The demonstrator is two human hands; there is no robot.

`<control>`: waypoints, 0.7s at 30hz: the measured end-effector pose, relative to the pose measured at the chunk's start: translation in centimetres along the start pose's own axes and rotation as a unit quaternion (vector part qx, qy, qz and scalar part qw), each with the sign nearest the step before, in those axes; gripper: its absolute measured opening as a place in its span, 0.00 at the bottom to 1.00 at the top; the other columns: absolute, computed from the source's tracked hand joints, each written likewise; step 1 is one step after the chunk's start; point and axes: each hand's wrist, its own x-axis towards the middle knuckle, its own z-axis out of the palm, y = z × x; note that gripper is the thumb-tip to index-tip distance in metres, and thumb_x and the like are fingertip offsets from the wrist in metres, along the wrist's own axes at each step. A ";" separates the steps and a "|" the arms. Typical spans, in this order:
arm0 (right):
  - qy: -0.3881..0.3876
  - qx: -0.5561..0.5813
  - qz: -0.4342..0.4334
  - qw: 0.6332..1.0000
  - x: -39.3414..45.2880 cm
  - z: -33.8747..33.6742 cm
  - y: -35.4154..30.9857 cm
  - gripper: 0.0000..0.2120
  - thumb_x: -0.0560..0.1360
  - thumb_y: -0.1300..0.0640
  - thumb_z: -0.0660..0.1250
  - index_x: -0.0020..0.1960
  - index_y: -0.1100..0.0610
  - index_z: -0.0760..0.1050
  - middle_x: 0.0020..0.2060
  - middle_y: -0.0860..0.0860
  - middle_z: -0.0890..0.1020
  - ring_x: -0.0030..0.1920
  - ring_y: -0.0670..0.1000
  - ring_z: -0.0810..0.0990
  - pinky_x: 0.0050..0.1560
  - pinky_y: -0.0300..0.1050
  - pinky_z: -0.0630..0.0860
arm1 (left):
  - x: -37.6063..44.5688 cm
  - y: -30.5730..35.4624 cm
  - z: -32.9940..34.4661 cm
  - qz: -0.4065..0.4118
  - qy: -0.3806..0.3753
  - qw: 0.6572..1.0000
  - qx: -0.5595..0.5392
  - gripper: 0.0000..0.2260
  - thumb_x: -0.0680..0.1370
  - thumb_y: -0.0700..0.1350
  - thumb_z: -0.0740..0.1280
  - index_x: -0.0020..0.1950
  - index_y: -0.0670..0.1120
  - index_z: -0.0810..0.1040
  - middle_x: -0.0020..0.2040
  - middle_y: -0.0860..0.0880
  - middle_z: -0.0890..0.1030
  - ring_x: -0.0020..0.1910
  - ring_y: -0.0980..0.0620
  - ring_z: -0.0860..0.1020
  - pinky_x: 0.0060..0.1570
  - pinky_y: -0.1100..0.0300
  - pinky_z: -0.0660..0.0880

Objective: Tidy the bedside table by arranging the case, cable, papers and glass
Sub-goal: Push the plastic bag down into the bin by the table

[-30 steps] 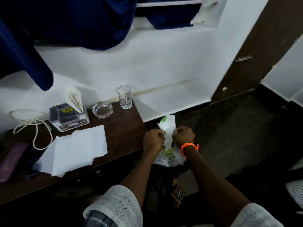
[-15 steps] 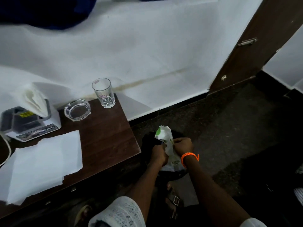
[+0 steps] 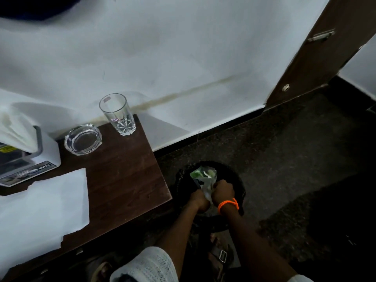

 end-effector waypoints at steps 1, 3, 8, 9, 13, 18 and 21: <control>-0.015 -0.009 -0.005 1.000 0.2 0.0 0.0 0.12 0.76 0.62 0.65 0.56 0.65 0.81 0.55 0.63 0.83 0.59 0.64 0.81 0.57 0.51 0.78 | 0.1 -0.1 0.1 -0.005 0.007 1.000 -0.013 0.22 0.82 0.46 0.65 0.75 0.39 0.71 0.72 0.37 0.75 0.70 0.38 0.75 0.66 0.50 0.73; -0.043 -0.022 -0.016 0.999 0.5 -0.1 0.0 0.13 0.75 0.63 0.66 0.58 0.66 0.80 0.58 0.63 0.82 0.60 0.63 0.80 0.58 0.50 0.76 | 0.1 -0.1 0.1 -0.012 0.035 0.999 -0.036 0.22 0.81 0.44 0.66 0.73 0.38 0.72 0.70 0.36 0.76 0.68 0.37 0.76 0.63 0.49 0.75; -0.014 0.027 0.007 1.000 0.0 -1.3 0.2 0.17 0.78 0.62 0.65 0.65 0.65 0.77 0.63 0.63 0.80 0.65 0.62 0.78 0.64 0.50 0.74 | -1.1 -0.1 -0.4 -0.024 0.061 0.995 -0.072 0.33 0.82 0.40 0.63 0.83 0.37 0.51 0.77 0.35 0.67 0.72 0.36 0.71 0.66 0.49 0.72; 0.000 0.040 0.010 0.999 -0.3 -1.8 -0.1 0.17 0.78 0.61 0.65 0.65 0.66 0.77 0.63 0.64 0.79 0.65 0.62 0.78 0.64 0.51 0.74 | -1.6 0.0 -0.7 -0.021 0.064 0.994 -0.082 0.34 0.82 0.39 0.63 0.83 0.39 0.48 0.77 0.36 0.66 0.73 0.36 0.70 0.66 0.50 0.72; 0.069 0.087 0.010 0.994 -2.4 -4.4 -2.4 0.18 0.75 0.64 0.66 0.64 0.65 0.79 0.61 0.64 0.81 0.61 0.62 0.80 0.59 0.49 0.77 | -4.3 1.0 -2.1 0.003 0.092 0.989 -0.113 0.30 0.81 0.39 0.62 0.82 0.43 0.58 0.75 0.37 0.70 0.71 0.37 0.72 0.65 0.53 0.73; 0.118 0.100 -0.066 0.986 -6.1 -7.4 -7.0 0.16 0.71 0.70 0.65 0.55 0.64 0.84 0.54 0.63 0.85 0.58 0.62 0.83 0.60 0.48 0.76 | -9.5 2.8 -5.2 0.041 0.124 0.982 -0.140 0.20 0.81 0.41 0.61 0.73 0.41 0.74 0.71 0.37 0.76 0.69 0.38 0.75 0.60 0.57 0.72; 0.129 0.101 -0.102 0.981 -8.7 -8.1 -10.0 0.14 0.71 0.68 0.67 0.54 0.62 0.85 0.52 0.62 0.86 0.57 0.62 0.83 0.59 0.47 0.76 | -13.5 3.0 -7.8 0.057 0.135 0.975 -0.167 0.15 0.80 0.40 0.63 0.65 0.40 0.81 0.64 0.38 0.81 0.64 0.39 0.79 0.51 0.58 0.73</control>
